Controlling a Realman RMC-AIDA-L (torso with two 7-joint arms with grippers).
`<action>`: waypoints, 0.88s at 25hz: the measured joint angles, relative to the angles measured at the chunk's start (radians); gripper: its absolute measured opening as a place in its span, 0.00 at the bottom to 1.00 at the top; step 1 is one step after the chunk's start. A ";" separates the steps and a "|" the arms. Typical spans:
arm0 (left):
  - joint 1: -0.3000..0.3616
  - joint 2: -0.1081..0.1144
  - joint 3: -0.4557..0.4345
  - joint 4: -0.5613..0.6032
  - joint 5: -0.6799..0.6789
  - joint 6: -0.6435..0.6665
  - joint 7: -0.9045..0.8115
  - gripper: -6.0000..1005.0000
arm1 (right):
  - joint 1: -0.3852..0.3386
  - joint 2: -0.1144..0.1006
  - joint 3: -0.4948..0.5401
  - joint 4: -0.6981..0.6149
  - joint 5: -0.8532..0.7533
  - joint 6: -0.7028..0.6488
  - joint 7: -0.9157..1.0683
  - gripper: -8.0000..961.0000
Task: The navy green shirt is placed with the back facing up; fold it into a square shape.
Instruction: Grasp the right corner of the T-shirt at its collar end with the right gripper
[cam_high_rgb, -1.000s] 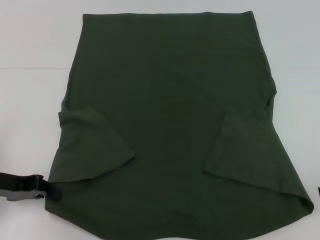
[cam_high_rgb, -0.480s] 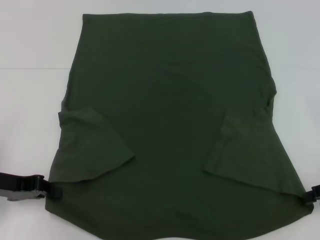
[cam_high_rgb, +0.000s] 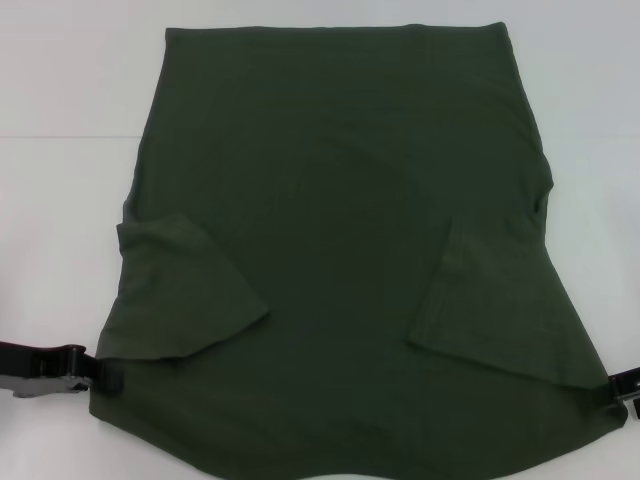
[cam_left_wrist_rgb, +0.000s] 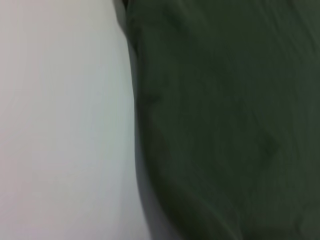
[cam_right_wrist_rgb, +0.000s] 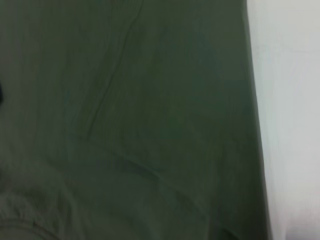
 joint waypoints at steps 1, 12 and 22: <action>0.000 0.000 -0.003 -0.001 0.000 0.000 0.001 0.04 | 0.000 0.002 -0.001 0.000 0.000 0.004 0.000 0.84; 0.001 0.001 -0.006 -0.003 0.000 0.002 0.002 0.04 | 0.004 0.017 -0.028 0.012 0.000 0.031 -0.002 0.83; 0.001 -0.001 -0.006 -0.003 0.000 0.000 0.007 0.05 | 0.015 0.032 -0.043 0.012 0.000 0.041 -0.004 0.84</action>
